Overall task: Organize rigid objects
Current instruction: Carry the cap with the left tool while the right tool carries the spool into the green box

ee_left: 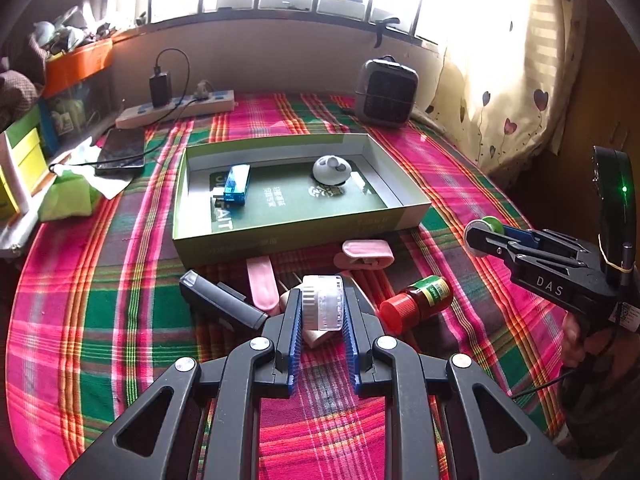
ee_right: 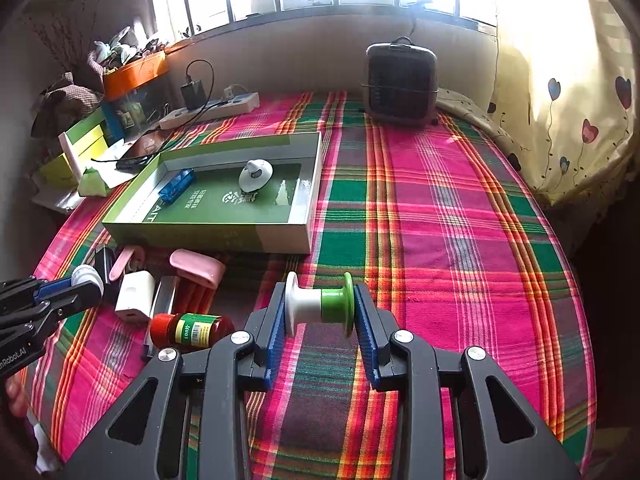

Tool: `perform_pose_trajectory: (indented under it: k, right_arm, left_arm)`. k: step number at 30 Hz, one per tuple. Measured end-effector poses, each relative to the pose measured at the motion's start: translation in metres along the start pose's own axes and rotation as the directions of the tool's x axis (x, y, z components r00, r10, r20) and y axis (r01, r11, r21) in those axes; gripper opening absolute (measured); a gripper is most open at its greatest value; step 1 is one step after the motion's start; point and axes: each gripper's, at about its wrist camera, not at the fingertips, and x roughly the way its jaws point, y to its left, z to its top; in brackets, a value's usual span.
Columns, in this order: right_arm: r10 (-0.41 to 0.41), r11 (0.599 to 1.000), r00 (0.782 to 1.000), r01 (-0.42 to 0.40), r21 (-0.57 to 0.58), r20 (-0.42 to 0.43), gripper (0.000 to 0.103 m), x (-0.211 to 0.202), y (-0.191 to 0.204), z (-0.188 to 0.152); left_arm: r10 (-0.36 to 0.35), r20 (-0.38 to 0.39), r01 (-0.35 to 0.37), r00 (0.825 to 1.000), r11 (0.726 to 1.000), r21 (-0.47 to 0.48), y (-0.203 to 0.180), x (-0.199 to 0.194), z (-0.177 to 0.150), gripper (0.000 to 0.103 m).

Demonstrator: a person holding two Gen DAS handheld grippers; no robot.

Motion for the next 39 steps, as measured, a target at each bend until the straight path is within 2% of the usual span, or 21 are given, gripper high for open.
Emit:
perform_pose_trajectory:
  k: [16,28,39]
  right_arm:
    - [0.017,0.999,0.999,-0.016,-0.030,0.045,0.033,0.006,0.016,0.038]
    - [0.029,0.999,0.999,-0.028,-0.042,0.022,0.033,0.036,0.028,0.065]
    - [0.017,0.996,1.000,-0.019,-0.082,-0.021,0.033,0.073,0.039,0.084]
  left_arm:
    - [0.038,0.029,-0.039,0.999,0.999,0.002,0.031,0.014,0.037,0.018]
    - [0.035,0.010,-0.034,0.999,0.999,-0.015,0.053,0.043,0.061,0.018]
    - [0.006,-0.014,-0.006,1.000,1.000,-0.001,0.049,0.069,0.076,0.018]
